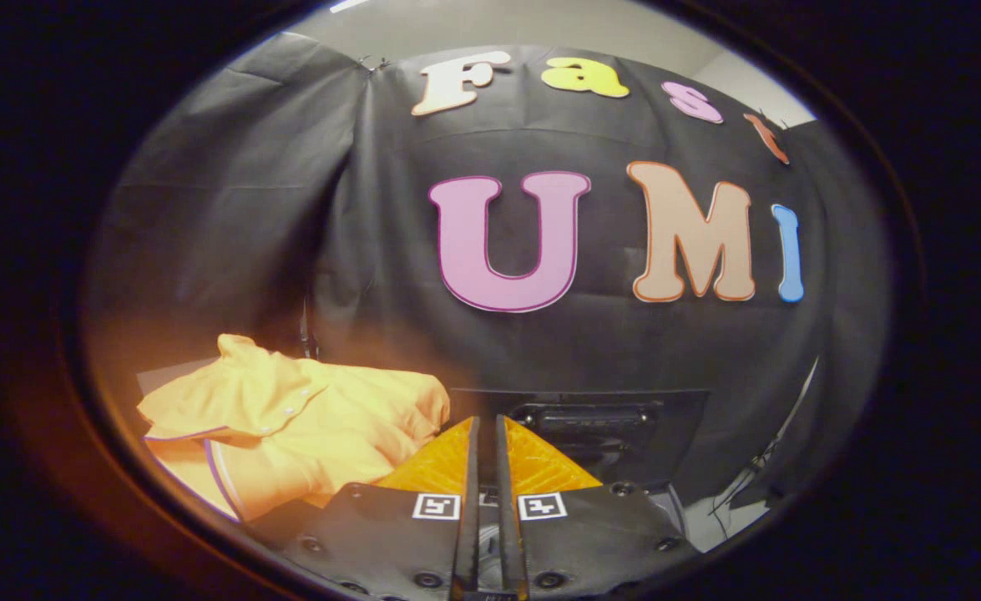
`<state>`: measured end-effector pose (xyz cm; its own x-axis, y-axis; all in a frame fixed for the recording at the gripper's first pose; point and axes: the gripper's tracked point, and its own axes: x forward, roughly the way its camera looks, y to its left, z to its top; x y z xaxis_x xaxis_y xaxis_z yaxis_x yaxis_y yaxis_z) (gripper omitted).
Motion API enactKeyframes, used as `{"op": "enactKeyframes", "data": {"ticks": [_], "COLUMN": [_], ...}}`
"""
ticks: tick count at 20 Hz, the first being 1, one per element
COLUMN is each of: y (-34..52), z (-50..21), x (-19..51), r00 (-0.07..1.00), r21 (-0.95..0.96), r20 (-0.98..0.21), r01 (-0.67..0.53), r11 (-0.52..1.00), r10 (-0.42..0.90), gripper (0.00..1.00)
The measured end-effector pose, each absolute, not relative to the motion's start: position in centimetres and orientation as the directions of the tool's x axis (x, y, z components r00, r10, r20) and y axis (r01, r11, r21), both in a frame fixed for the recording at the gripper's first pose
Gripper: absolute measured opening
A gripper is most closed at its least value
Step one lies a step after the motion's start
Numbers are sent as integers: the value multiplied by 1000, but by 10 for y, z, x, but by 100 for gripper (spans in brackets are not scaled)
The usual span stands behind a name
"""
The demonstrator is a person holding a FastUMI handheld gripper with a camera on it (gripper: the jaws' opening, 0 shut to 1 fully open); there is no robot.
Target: Put the clothes into the washing machine and then close the washing machine lid.
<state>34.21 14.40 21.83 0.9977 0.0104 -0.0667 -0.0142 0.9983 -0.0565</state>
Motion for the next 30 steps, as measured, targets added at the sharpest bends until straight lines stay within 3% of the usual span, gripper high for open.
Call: {"op": "enactKeyframes", "data": {"ticks": [3,11,12,19,25,30], "y": [155,214,218,249,247,219], "z": [203,181,182,168,169,178], "x": [336,331,333,339,339,345], "r00": [993,952,950,913,912,949], "r21": [-58,242,249,228,289,174], "r20": [-97,-128,-122,-191,-205,-203], "r01": [-73,-240,-252,-317,-290,-206], "r11": [996,940,935,921,912,963], "r10": [67,276,288,362,355,240], "gripper": [11,88,88,88,14,14]}}
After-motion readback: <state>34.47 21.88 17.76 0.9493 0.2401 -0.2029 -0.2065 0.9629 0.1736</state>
